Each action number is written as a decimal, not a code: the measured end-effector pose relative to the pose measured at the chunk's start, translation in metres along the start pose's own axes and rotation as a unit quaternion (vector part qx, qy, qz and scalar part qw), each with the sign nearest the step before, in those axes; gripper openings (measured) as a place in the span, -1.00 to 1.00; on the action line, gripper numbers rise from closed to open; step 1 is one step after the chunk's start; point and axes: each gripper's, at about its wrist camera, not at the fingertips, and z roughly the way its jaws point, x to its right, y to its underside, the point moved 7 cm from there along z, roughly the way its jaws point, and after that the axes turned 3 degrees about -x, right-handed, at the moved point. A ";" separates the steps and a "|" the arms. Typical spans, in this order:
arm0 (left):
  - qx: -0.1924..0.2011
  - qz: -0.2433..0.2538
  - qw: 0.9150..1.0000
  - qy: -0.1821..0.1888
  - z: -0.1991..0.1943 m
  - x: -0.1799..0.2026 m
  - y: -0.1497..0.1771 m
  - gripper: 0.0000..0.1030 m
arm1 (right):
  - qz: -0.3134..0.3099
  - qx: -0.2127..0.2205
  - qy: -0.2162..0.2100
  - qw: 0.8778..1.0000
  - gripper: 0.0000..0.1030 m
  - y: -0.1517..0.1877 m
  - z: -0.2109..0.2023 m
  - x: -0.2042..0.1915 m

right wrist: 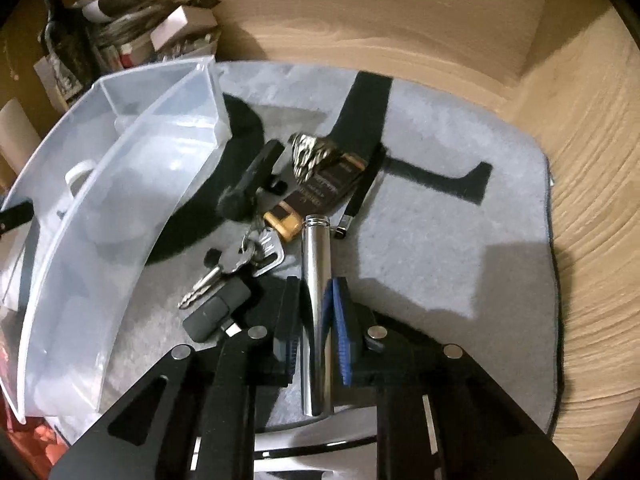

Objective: Organize rigid objects
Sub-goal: 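Grasp the silver metal cylinder with the right gripper and lift it, then lower the silver cylinder into the box beside the plug and release, then grasp the small black object near the keys with the right gripper, then place the small black object into the box and open the right gripper, then grasp the gold key fob with the right gripper and lift it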

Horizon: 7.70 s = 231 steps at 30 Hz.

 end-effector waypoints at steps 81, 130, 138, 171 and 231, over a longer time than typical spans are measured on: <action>0.001 0.005 1.000 -0.001 0.002 0.004 -0.002 -0.80 | -0.063 0.139 -0.066 0.986 0.39 -0.095 -0.075 -0.106; 0.002 0.010 1.000 -0.005 0.001 0.003 0.001 -0.80 | -0.045 0.014 -0.031 0.998 -0.37 0.006 -0.004 -0.047; 0.002 0.011 1.000 -0.006 0.000 0.002 0.002 -0.80 | -0.044 0.061 -0.024 0.997 -0.37 -0.014 -0.034 -0.048; 0.002 0.013 1.000 -0.006 -0.001 0.003 0.001 -0.80 | -0.144 0.098 -0.074 0.982 -0.37 -0.065 -0.051 -0.147; 0.002 0.014 1.000 -0.008 -0.002 0.005 0.001 -0.80 | -0.015 0.073 0.033 0.997 0.35 -0.092 -0.024 -0.003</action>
